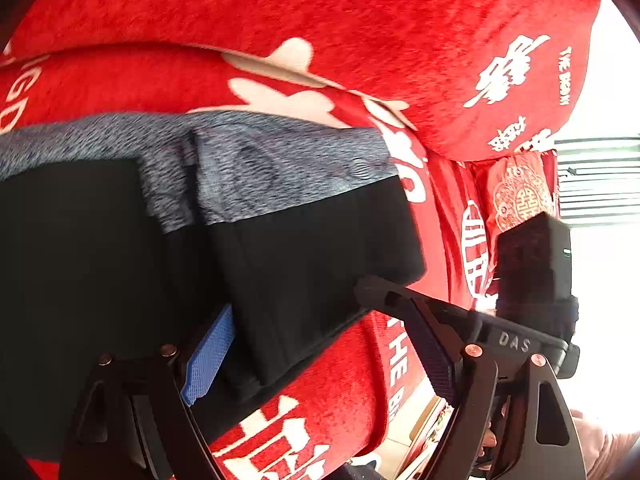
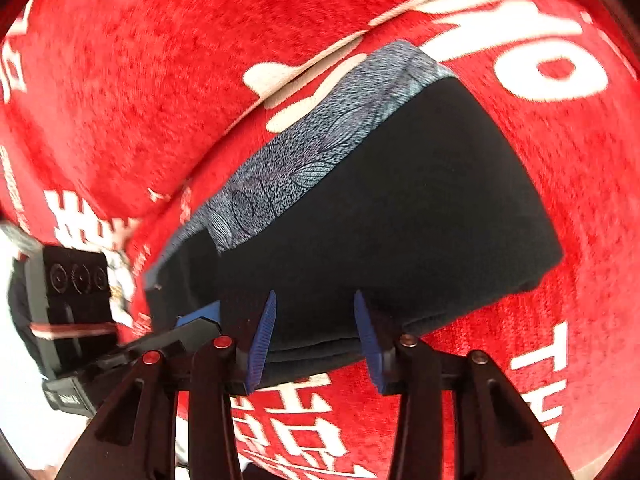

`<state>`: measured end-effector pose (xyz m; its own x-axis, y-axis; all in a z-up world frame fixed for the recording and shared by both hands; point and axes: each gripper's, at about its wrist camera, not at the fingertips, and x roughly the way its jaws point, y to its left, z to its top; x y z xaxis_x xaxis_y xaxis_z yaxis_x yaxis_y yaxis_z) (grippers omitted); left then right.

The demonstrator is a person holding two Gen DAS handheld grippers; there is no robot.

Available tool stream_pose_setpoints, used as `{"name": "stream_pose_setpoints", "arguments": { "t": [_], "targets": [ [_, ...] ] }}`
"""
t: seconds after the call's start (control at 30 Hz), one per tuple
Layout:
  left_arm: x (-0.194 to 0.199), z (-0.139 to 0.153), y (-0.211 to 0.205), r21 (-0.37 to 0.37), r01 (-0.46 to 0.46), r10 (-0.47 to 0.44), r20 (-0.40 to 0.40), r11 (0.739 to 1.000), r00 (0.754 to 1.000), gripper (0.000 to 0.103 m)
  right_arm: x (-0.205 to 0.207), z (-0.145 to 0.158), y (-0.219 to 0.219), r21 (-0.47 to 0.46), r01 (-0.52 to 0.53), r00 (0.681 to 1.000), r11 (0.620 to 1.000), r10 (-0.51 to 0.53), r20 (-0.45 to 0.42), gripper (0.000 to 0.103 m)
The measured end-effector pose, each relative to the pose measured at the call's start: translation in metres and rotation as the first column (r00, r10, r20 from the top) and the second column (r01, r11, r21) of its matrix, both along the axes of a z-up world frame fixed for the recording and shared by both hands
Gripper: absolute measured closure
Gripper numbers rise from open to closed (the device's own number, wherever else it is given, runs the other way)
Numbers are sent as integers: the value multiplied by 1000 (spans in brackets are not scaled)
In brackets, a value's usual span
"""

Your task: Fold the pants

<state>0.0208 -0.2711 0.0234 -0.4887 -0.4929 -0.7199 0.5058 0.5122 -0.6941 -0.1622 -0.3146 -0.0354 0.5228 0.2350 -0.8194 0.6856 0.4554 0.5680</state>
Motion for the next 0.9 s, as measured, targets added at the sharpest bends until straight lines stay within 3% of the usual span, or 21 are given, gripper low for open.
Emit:
{"name": "stream_pose_setpoints", "arguments": {
  "t": [0.2, 0.3, 0.33, 0.37, 0.53, 0.7, 0.8, 0.9],
  "targets": [
    [-7, 7, -8, 0, 20, -20, 36, 1000, 999, 20, -26, -12, -13, 159, 127, 986, 979, -142, 90, 58],
    [-9, -6, -16, 86, 35, -41, 75, 996, 996, 65, -29, -13, -14, 174, 135, 984, 976, -152, 93, 57],
    [-9, -11, -18, 117, 37, -47, 80, 992, 996, 94, -28, -13, -15, 174, 135, 984, 975, -152, 88, 56],
    [-7, -14, -18, 141, 28, -41, 96, 990, 995, 99, -29, -12, -16, 181, 132, 984, 975, -150, 92, 53],
    [-1, 6, -2, 82, 0, -15, 177, 997, 984, 99, -26, 14, -18, 146, 51, 993, 988, -66, 98, 52],
    [-7, 5, 4, 101, 39, -58, 193, 994, 979, 99, -21, 41, -27, 23, -6, 996, 1000, 4, 87, 52],
    [-13, -3, 3, 115, 28, -50, 196, 993, 979, 98, -11, 36, -36, -15, 1, 999, 1000, 0, 44, 52],
    [-14, -8, 9, 138, -9, -17, 187, 990, 982, 98, -3, 6, -38, 19, 7, 999, 1000, -7, -33, 52]
  ]
}}
